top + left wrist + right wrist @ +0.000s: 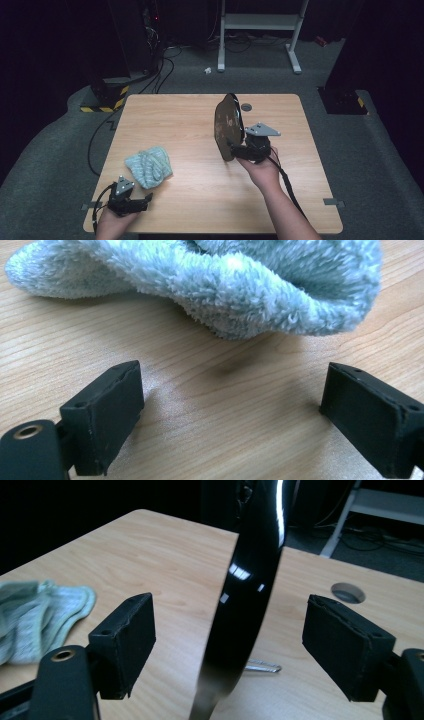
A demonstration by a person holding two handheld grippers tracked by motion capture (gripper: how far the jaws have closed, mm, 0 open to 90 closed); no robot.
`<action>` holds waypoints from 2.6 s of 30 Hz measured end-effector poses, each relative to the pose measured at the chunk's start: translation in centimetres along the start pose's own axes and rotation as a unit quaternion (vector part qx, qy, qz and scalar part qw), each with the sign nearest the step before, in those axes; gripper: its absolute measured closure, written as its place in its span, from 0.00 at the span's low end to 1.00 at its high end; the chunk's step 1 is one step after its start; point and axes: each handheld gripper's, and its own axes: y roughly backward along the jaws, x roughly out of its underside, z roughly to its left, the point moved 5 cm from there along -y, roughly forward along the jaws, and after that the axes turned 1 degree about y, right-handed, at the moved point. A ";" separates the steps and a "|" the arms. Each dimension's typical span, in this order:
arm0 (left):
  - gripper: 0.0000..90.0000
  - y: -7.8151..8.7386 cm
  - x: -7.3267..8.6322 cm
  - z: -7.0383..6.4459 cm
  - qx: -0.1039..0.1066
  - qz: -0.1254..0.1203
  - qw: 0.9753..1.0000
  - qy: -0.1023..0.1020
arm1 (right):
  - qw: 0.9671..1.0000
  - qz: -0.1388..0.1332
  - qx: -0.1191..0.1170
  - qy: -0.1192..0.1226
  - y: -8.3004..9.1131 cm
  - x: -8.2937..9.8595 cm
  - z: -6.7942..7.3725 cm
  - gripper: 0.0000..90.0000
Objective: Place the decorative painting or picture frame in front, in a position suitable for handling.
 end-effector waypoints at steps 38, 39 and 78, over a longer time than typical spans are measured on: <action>0.11 0.0 0.0 0.0 -0.001 0.000 1.000 0.000 | 0.999 0.011 0.019 -0.024 -3.4 -2.9 -1.2 0.86; 0.11 0.0 0.0 0.0 -0.001 0.000 1.000 0.000 | 0.999 0.012 0.016 -0.028 -3.3 -2.9 -1.2 0.86; 0.12 0.0 0.0 0.1 -0.001 -0.001 1.000 0.000 | 1.000 -0.018 0.000 -0.017 -2.4 -2.5 -0.7 0.89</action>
